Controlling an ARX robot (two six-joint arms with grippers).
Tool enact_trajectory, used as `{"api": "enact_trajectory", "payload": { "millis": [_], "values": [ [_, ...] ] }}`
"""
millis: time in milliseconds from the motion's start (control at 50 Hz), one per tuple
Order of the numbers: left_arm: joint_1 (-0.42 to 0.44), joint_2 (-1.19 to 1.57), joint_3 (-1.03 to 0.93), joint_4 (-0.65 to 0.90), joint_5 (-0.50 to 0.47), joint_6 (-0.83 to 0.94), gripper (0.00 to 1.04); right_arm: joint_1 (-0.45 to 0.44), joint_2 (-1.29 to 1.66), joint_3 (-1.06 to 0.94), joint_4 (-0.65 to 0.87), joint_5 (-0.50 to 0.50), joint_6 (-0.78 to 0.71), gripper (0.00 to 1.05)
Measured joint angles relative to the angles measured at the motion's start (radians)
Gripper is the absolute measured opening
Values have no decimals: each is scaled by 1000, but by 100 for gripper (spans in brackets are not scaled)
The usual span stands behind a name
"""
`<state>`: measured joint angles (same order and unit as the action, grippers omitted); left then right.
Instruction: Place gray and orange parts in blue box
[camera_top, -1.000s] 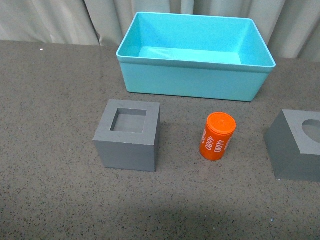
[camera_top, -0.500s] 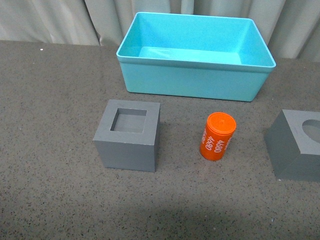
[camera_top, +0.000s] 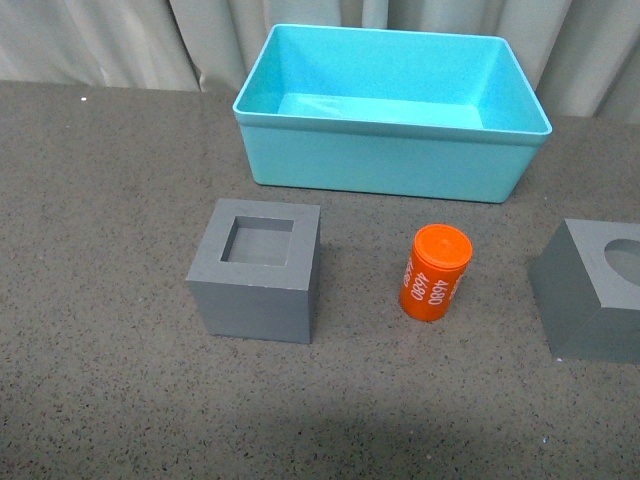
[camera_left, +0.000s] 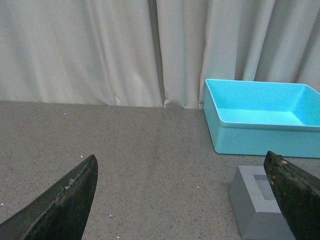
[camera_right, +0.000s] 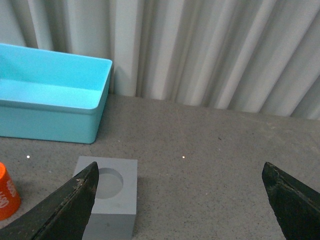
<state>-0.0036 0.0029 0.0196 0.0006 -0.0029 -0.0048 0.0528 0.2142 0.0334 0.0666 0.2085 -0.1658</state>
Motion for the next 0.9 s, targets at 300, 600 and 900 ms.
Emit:
{"api": "enact_trajectory", "payload": {
  "millis": [300, 600, 900],
  "values": [
    [0, 0, 0, 0, 0, 0, 98, -135, 717, 186, 201, -151, 0, 95],
    [0, 0, 0, 0, 0, 0, 98, -162, 1261, 433, 207, -222, 47, 95],
    [0, 0, 0, 0, 0, 0, 98, -109, 1489, 586, 108, -182, 119, 95]
  ]
}}
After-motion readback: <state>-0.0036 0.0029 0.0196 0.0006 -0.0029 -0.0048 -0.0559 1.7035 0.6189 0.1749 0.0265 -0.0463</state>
